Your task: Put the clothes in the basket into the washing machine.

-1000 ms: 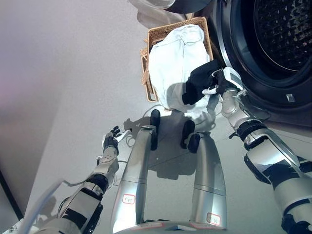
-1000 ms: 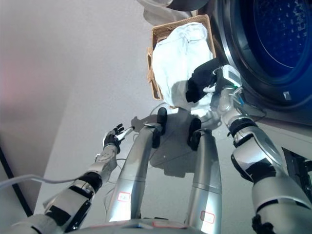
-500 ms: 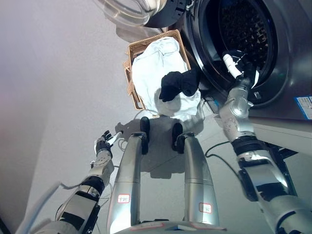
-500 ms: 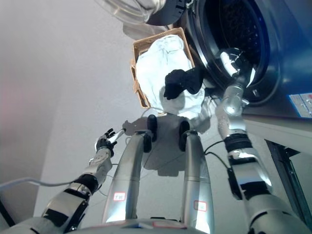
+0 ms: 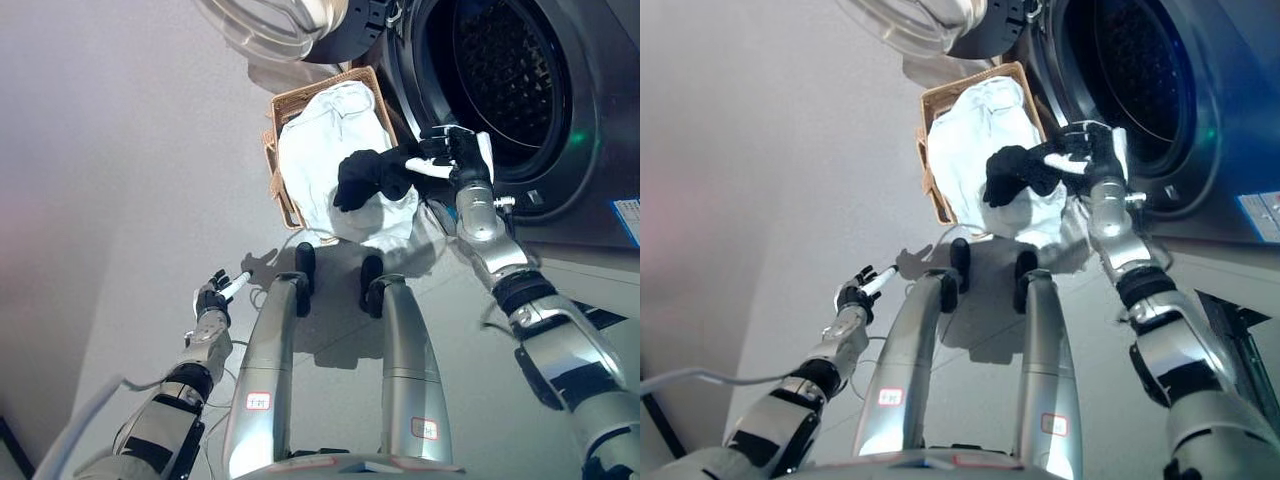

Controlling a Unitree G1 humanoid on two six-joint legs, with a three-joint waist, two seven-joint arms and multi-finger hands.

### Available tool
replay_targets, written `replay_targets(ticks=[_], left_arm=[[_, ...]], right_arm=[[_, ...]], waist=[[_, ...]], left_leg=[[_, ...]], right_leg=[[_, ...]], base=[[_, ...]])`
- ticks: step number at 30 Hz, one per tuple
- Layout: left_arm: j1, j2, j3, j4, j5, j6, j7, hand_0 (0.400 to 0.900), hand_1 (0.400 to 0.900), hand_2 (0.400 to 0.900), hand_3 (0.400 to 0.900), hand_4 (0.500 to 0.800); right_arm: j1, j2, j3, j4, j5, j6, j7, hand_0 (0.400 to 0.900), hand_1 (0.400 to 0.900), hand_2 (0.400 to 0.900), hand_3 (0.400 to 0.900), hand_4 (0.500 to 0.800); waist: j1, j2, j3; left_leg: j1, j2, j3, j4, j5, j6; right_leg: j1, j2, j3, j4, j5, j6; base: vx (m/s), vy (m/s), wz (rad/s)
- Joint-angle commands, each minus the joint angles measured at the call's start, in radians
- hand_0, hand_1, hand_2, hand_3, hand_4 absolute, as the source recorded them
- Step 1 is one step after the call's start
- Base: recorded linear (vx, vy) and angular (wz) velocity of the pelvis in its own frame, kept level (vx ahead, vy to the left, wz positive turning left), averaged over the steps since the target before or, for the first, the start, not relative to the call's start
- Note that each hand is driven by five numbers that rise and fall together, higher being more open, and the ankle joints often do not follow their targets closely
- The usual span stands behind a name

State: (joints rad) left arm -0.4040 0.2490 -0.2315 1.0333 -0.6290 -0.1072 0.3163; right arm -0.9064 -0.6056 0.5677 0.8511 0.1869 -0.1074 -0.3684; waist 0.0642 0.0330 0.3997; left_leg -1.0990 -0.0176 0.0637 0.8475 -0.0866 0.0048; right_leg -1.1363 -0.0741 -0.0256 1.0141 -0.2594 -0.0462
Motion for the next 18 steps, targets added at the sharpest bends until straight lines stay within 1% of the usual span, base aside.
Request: replay_targets(ticks=[1,3,6,10,13,14,15,18], left_arm=[[0.082,0.026,-0.013,-0.004,0.007,-0.030,0.022,0.900,0.900,0.900,0.900,0.800],[0.075,0.030,-0.032,-0.009,0.000,-0.038,0.028,0.900,0.900,0.900,0.900,0.800],[0.063,0.032,-0.060,-0.019,-0.013,-0.050,0.032,0.900,0.900,0.900,0.900,0.800],[0.047,0.031,-0.086,-0.028,-0.028,-0.058,0.031,0.900,0.900,0.900,0.900,0.800],[0.037,0.032,-0.097,-0.030,-0.041,-0.064,0.031,0.900,0.900,0.900,0.900,0.800],[0.036,0.034,-0.100,-0.031,-0.044,-0.064,0.030,0.900,0.900,0.900,0.900,0.800],[0.033,0.034,-0.101,-0.030,-0.047,-0.066,0.030,0.900,0.900,0.900,0.900,0.800],[0.033,0.031,-0.095,-0.017,-0.048,-0.066,0.030,0.900,0.900,0.900,0.900,0.800]], right_arm=[[-0.117,-0.033,0.035,-0.033,-0.137,-0.044,-0.063,0.900,0.900,0.900,0.900,0.800],[-0.186,-0.014,0.086,0.028,-0.191,-0.029,-0.083,0.900,0.900,0.900,0.900,0.800],[-0.256,0.014,0.151,0.117,-0.251,-0.005,-0.091,0.900,0.900,0.900,0.900,0.800],[-0.294,0.049,0.217,0.239,-0.316,0.032,-0.068,0.900,0.900,0.900,0.900,0.800],[-0.287,0.075,0.228,0.330,-0.339,0.050,-0.056,0.900,0.900,0.900,0.900,0.800],[-0.283,0.082,0.228,0.345,-0.339,0.053,-0.045,0.900,0.900,0.900,0.900,0.800],[-0.277,0.088,0.230,0.359,-0.349,0.059,-0.033,0.900,0.900,0.900,0.900,0.800],[-0.257,0.103,0.234,0.415,-0.400,0.087,-0.033,0.900,0.900,0.900,0.900,0.800]], waist=[[-0.007,0.061,-0.014],[0.006,0.066,-0.014],[0.021,0.075,-0.006],[0.039,0.087,0.006],[0.051,0.099,0.005],[0.054,0.104,0.018],[0.056,0.106,0.016],[0.054,0.106,0.019]], left_leg=[[-0.050,-0.027,0.020,-0.060,0.001,-0.021],[-0.075,-0.029,0.020,-0.046,0.002,-0.021],[-0.116,-0.035,0.019,-0.021,0.003,-0.021],[-0.183,-0.045,0.018,0.040,-0.003,-0.020],[-0.251,-0.054,0.023,0.096,-0.008,-0.018],[-0.246,-0.056,0.022,0.103,-0.012,-0.020],[-0.273,-0.059,0.023,0.126,-0.013,-0.018],[-0.305,-0.062,0.028,0.162,-0.018,-0.020]], right_leg=[[-0.040,0.043,0.034,-0.072,0.041,0.058],[-0.063,0.039,0.030,-0.058,0.042,0.060],[-0.101,0.034,0.026,-0.030,0.042,0.064],[-0.160,0.026,0.015,0.028,0.036,0.067],[-0.232,0.016,0.009,0.093,0.024,0.066],[-0.226,0.017,0.009,0.099,0.017,0.066],[-0.253,0.013,0.012,0.124,0.013,0.062],[-0.287,0.006,0.017,0.163,0.001,0.055]], base=[[0.00,0.009,0.06],[0.00,0.011,0.08],[-0.01,0.009,0.12],[-0.01,0.008,0.13],[-0.02,0.007,0.17],[-0.02,0.009,0.14],[-0.01,0.009,0.08],[-0.02,0.014,0.10]])
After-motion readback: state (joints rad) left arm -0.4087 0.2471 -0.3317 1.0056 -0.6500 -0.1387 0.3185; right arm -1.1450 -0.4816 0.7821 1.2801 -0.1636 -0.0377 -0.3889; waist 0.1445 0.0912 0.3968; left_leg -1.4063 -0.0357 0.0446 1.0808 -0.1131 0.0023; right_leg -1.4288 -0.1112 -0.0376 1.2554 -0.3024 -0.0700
